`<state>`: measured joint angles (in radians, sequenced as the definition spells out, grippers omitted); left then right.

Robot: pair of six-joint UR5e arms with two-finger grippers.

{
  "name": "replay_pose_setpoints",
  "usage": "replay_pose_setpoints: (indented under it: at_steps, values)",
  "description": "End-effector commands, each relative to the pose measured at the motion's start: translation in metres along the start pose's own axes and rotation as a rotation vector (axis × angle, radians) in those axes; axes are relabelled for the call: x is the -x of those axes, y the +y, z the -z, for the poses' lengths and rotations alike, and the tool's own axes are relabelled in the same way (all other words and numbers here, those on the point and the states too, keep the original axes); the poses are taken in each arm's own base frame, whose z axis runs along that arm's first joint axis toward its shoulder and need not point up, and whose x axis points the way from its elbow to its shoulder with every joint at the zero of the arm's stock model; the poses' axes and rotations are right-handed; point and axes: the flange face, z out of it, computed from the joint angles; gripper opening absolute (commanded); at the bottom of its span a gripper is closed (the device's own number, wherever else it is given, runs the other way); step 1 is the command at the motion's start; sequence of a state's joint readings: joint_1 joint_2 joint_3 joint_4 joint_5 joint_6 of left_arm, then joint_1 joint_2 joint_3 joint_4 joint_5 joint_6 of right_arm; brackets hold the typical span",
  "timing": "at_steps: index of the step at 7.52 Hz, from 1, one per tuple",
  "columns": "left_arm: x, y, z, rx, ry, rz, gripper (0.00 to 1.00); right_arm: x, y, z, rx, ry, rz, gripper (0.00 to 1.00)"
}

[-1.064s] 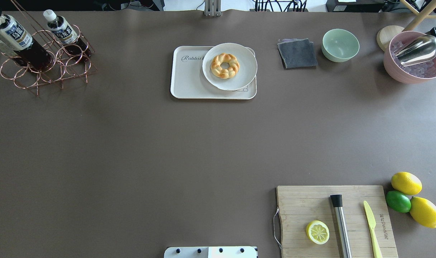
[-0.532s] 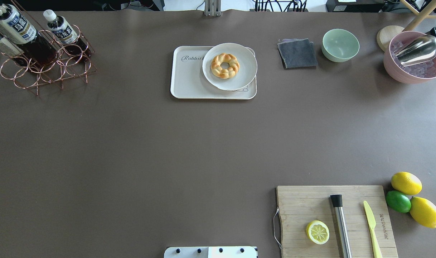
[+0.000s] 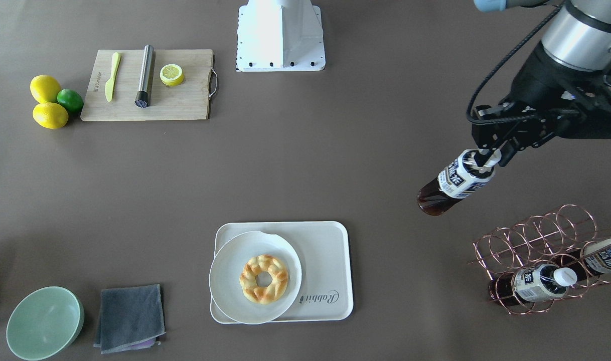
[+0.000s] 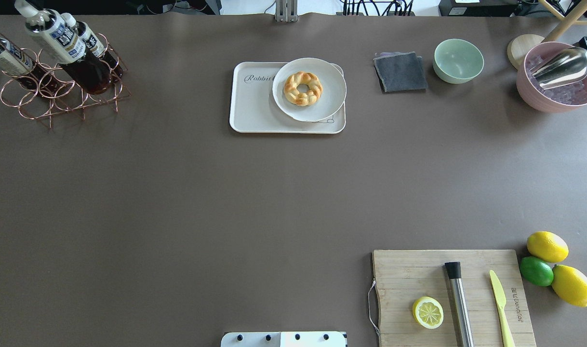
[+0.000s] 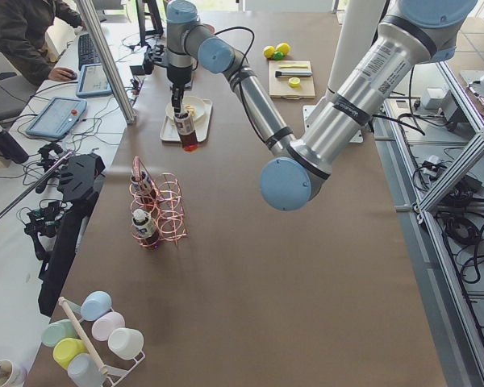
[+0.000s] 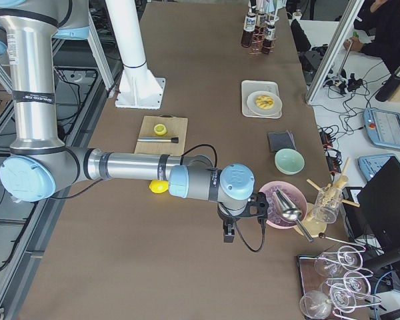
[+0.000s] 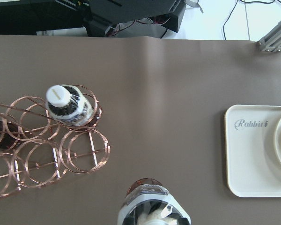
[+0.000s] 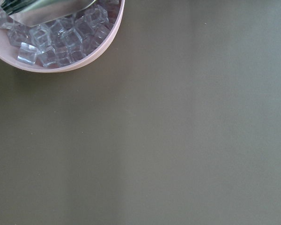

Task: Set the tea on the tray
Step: 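Lift the tea bottle up out of the copper rack with the left gripper, then carry the bottle toward the tray and lower it onto the table nearer the robot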

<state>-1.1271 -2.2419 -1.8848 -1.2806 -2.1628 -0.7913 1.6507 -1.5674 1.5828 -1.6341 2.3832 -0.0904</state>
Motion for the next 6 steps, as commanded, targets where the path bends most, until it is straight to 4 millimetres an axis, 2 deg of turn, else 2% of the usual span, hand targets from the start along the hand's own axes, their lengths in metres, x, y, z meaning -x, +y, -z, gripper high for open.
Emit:
replay_pose_setpoints:
  at_steps: [1, 2, 4, 5, 6]
  values:
    - [-0.118, 0.047, -0.015, -0.005, -0.017, 0.001, 0.0, -0.001, -0.002, -0.001, 0.002, 0.001, -0.003, 1.0]
    - [-0.159, 0.071, -0.022, -0.008, -0.019, 0.01, 0.0, -0.001, -0.001, -0.002, 0.004, -0.001, -0.003, 1.0]
    - [-0.221, 0.113, -0.024, -0.007, -0.029, 0.031, 0.0, -0.001, 0.0, -0.002, 0.005, -0.006, -0.005, 1.0]
    - [-0.245, 0.139, -0.032, -0.004, -0.033, 0.046, 0.0, -0.002, 0.003, -0.004, 0.008, -0.006, -0.008, 1.0]
    - [-0.258, 0.16, -0.041, -0.009, -0.037, 0.06, 0.0, -0.002, 0.003, -0.004, 0.009, -0.007, -0.009, 1.0]
